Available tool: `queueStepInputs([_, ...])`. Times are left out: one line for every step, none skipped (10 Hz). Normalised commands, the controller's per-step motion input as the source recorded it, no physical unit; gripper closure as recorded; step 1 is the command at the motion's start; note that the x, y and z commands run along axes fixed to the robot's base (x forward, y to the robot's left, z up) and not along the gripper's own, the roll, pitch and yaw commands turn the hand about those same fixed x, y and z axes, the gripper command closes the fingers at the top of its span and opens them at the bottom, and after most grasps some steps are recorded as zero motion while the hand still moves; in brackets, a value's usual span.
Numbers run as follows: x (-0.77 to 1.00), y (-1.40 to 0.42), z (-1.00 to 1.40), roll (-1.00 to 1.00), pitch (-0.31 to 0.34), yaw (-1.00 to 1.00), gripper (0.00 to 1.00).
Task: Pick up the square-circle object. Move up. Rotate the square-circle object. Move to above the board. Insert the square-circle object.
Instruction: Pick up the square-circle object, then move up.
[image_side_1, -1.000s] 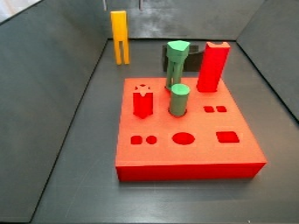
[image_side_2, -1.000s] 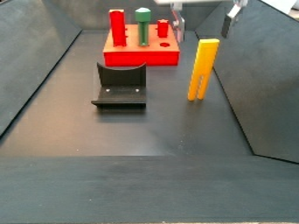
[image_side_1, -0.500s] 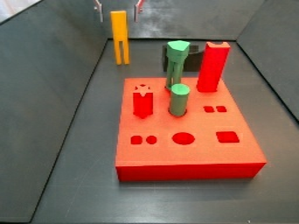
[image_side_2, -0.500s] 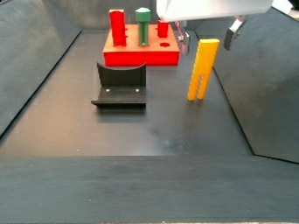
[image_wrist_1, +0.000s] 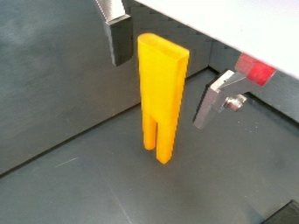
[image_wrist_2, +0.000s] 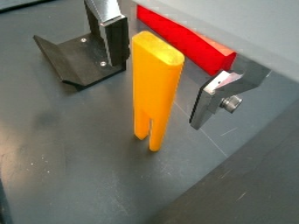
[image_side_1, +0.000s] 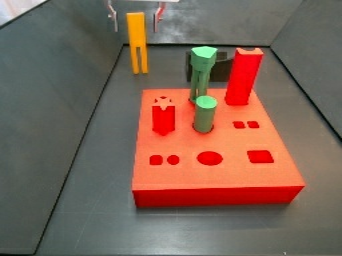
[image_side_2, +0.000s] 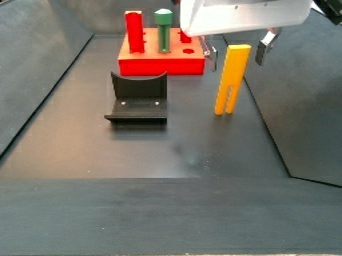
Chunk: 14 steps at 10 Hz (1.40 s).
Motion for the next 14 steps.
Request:
queueStepInputs([0.00,0.00,0.00,0.01,0.000,0.00,0.00])
queueStepInputs([0.00,0.00,0.00,0.00,0.000,0.00,0.00])
queueStepInputs([0.00,0.00,0.00,0.00,0.000,0.00,1.00])
queueStepInputs([0.00,0.00,0.00,0.00,0.000,0.00,1.00])
queueStepInputs([0.00,0.00,0.00,0.00,0.000,0.00,1.00])
queueStepInputs([0.00,0.00,0.00,0.00,0.000,0.00,1.00])
queueStepInputs([0.00,0.00,0.00,0.00,0.000,0.00,1.00])
queueStepInputs([0.00,0.00,0.00,0.00,0.000,0.00,1.00])
queueStepInputs([0.00,0.00,0.00,0.00,0.000,0.00,1.00])
queueStepInputs([0.00,0.00,0.00,0.00,0.000,0.00,1.00])
queueStepInputs([0.00,0.00,0.00,0.00,0.000,0.00,1.00])
queueStepInputs([0.00,0.00,0.00,0.00,0.000,0.00,1.00])
queueStepInputs([0.00,0.00,0.00,0.00,0.000,0.00,1.00])
queueStepInputs([0.00,0.00,0.83,0.00,0.000,0.00,1.00])
